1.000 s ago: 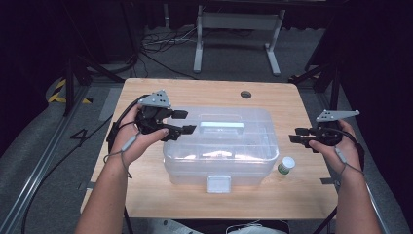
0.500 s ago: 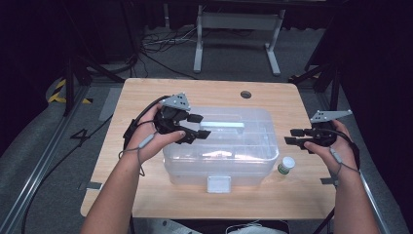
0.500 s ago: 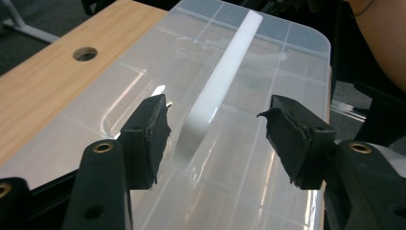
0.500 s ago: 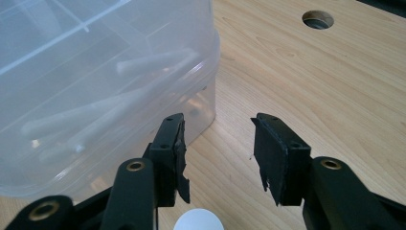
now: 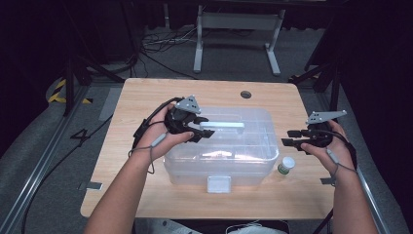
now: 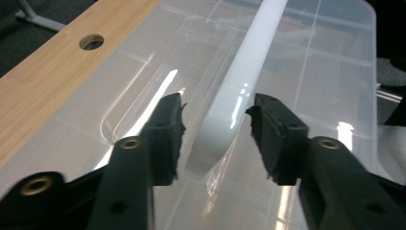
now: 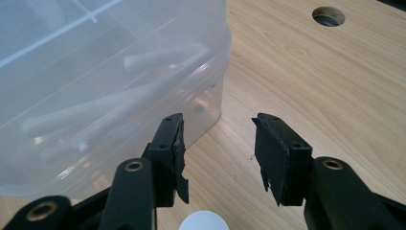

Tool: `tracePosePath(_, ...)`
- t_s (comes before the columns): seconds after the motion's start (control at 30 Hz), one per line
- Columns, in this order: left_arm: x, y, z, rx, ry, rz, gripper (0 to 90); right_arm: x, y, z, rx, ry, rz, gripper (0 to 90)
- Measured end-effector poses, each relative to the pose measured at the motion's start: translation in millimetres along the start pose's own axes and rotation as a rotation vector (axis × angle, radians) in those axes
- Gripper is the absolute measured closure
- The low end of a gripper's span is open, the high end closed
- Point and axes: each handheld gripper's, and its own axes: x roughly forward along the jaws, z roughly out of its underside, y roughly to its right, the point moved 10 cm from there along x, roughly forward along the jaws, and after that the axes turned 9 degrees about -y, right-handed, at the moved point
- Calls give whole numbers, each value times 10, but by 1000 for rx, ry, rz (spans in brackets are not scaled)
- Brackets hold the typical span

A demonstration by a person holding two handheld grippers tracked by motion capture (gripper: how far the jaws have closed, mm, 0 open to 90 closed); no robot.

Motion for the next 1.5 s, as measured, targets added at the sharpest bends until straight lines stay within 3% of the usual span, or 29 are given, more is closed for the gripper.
tracePosePath(0.13, -7, -35, 10, 10, -8, -41, 719, 12, -7, -2, -4, -3, -2, 539)
tracePosePath(0.3, -7, -48, -1, 45, -30, -77, 742, 18, -5, 4, -1, -6, -5, 537)
tracePosePath(0.57, -13, -65, -17, 19, -48, -48, 743, 6, 2, 6, 0, -1, -4, 538)
tracePosePath(1.13, -88, -159, -122, -9, -57, -54, 738, -43, 5, 36, 10, 8, 4, 536)
tracePosePath(1.27, -106, -187, -151, -8, -68, -60, 736, -84, 0, 40, 0, 16, 7, 632)
tracePosePath(1.5, -134, -234, -197, -13, -66, -52, 732, -125, -35, 62, -9, 21, 3, 724)
